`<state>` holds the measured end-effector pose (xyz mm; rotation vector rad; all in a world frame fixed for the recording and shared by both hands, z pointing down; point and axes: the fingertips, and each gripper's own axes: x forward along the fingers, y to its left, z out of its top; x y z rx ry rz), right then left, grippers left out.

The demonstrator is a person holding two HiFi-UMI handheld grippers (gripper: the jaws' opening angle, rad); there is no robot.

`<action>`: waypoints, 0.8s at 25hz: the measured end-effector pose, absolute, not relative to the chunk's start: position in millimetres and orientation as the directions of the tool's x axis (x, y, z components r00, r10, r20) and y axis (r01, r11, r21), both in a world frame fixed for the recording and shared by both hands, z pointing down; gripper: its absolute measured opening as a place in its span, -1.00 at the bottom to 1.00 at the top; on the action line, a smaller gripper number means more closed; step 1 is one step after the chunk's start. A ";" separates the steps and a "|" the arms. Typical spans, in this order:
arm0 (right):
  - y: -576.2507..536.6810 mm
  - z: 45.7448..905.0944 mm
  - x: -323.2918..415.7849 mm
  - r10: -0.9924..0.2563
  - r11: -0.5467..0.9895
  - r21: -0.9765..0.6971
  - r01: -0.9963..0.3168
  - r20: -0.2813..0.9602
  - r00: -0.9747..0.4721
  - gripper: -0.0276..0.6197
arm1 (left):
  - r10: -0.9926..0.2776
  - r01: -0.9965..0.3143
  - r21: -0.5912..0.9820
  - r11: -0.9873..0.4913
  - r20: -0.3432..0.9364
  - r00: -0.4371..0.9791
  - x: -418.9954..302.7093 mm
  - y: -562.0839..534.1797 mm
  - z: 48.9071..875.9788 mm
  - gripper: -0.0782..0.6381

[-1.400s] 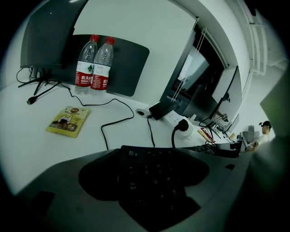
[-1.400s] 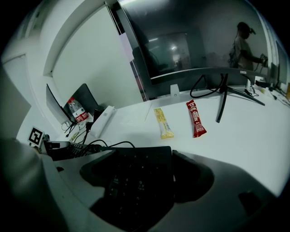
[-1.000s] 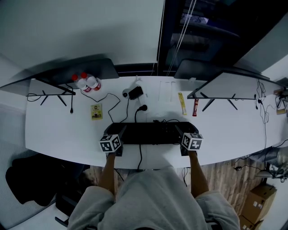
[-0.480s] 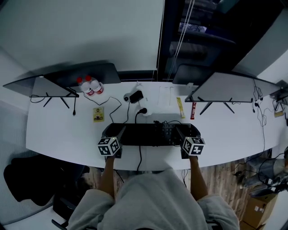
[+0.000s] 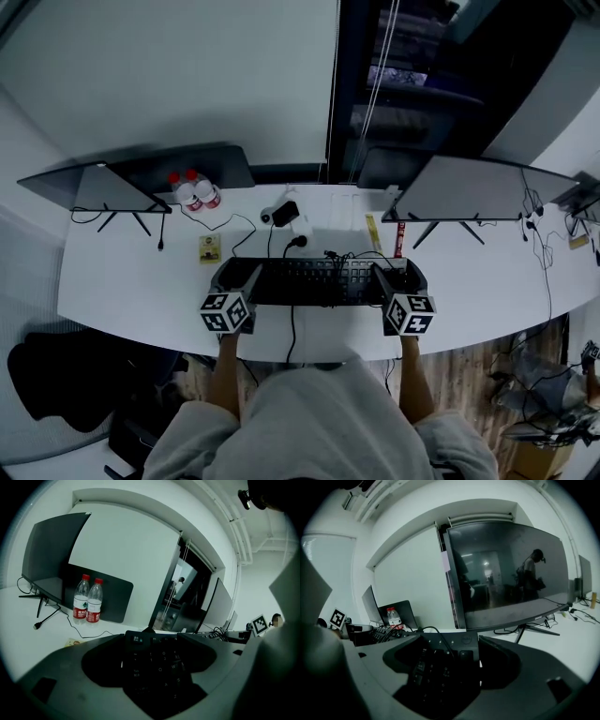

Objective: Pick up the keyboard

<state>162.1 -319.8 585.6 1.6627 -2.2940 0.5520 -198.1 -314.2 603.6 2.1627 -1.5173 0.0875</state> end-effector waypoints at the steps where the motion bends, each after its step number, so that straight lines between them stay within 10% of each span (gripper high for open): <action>1: -318.6 580.6 162.6 -0.858 0.277 -0.149 -0.949 0.407 -0.314 0.26 | -0.870 -0.898 0.354 -0.263 0.315 0.379 -197.7 -313.5 598.9 0.12; 20: -291.0 516.1 165.8 -0.914 0.298 -0.101 -0.949 0.258 -0.315 0.24 | -0.908 -0.893 0.322 -0.314 0.173 0.382 -195.1 -292.3 533.0 0.12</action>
